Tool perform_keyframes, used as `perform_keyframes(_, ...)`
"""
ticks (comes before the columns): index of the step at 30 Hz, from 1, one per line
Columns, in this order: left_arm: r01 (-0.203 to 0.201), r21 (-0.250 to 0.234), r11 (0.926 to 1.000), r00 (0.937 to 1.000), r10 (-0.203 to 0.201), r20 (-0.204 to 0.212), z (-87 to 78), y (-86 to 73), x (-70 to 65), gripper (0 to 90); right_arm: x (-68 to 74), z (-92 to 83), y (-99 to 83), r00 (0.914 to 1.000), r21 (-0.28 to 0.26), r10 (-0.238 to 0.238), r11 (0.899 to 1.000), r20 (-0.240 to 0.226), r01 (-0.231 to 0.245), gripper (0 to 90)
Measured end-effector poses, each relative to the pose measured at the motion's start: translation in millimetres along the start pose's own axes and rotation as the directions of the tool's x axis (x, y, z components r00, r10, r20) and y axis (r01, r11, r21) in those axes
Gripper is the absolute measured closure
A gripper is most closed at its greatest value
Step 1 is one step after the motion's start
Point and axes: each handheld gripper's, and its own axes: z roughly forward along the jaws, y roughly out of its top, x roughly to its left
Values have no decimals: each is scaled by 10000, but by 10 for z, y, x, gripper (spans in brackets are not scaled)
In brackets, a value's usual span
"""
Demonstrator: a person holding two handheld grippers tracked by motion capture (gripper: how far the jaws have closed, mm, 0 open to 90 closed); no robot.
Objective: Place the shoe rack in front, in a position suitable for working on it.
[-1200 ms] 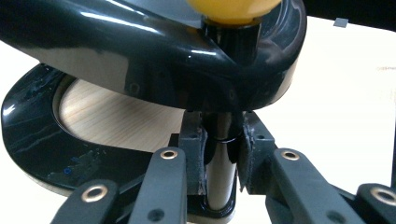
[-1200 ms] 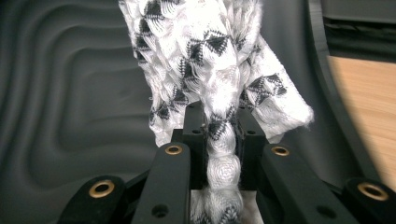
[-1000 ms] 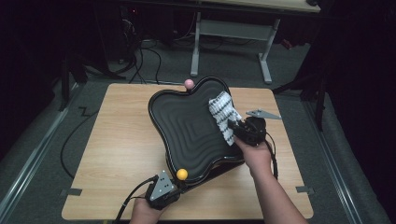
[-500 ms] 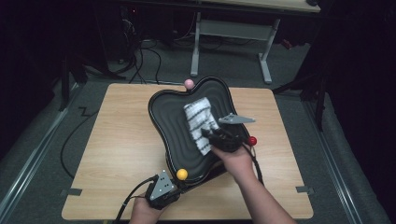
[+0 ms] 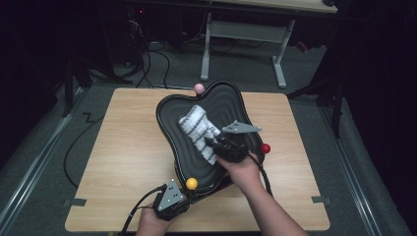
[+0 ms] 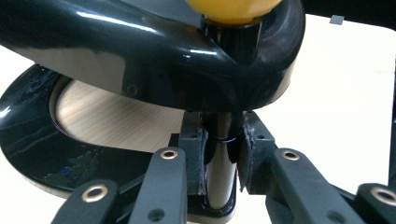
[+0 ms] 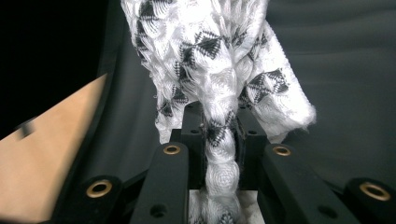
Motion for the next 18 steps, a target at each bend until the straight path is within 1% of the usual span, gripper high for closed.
perform_keyframes(1,0,0,10000,10000,0,0,0,0,0,743,-118,-44,12,9992,-64,248,9997,319,-246,785)
perform_keyframes(2,3,5,10000,10000,-3,4,0,1,0,743,-118,-44,12,9992,-64,248,9997,319,-246,785)
perform_keyframes(3,4,5,10000,10000,-4,5,0,1,-1,743,-241,-87,21,9970,-140,418,9991,644,-410,789)
perform_keyframes(4,2,10,10000,10000,-2,2,0,1,-1,743,-429,-158,24,9880,-309,779,9967,1336,-744,798)
perform_keyframes(5,2,13,10000,10000,-2,3,0,2,-1,743,-429,-158,24,9880,-309,779,9967,1336,-744,798)
perform_keyframes(6,-2,14,10000,10000,2,3,0,2,-1,742,-526,-193,23,9826,-393,986,9948,1573,-935,800)
perform_keyframes(7,-1,12,10000,10000,1,4,0,2,-1,743,-695,-262,19,9684,-536,1444,9892,2035,-1363,802)
perform_keyframes(8,-2,9,10000,10000,2,3,0,1,-1,743,-770,-295,14,9614,-597,1647,9861,2206,-1552,803)
perform_keyframes(9,-2,9,10000,10000,2,3,0,1,-1,743,-770,-295,14,9614,-597,1647,9861,2206,-1552,803)
perform_keyframes(10,-4,11,10000,10000,4,3,0,2,0,743,-835,-321,9,9549,-667,1792,9835,2367,-1681,802)
perform_keyframes(12,-10,13,10000,10000,10,8,0,2,0,743,-945,-363,-2,9454,-761,2021,9791,2557,-1887,801)
perform_keyframes(13,-9,12,10000,10000,9,8,0,2,1,743,-952,-364,0,9447,-754,2056,9784,2556,-1925,801)
perform_keyframes(15,-1,11,10000,10000,1,11,0,1,0,743,-929,-349,8,9480,-721,2033,9789,2447,-1913,800)
perform_keyframes(16,-8,16,10000,10000,8,14,0,1,1,743,-898,-335,11,9526,-683,1979,9800,2312,-1871,799)
perform_keyframes(18,-8,17,10000,10000,8,19,0,1,2,743,-794,-291,15,9642,-568,1746,9844,1997,-1665,798)
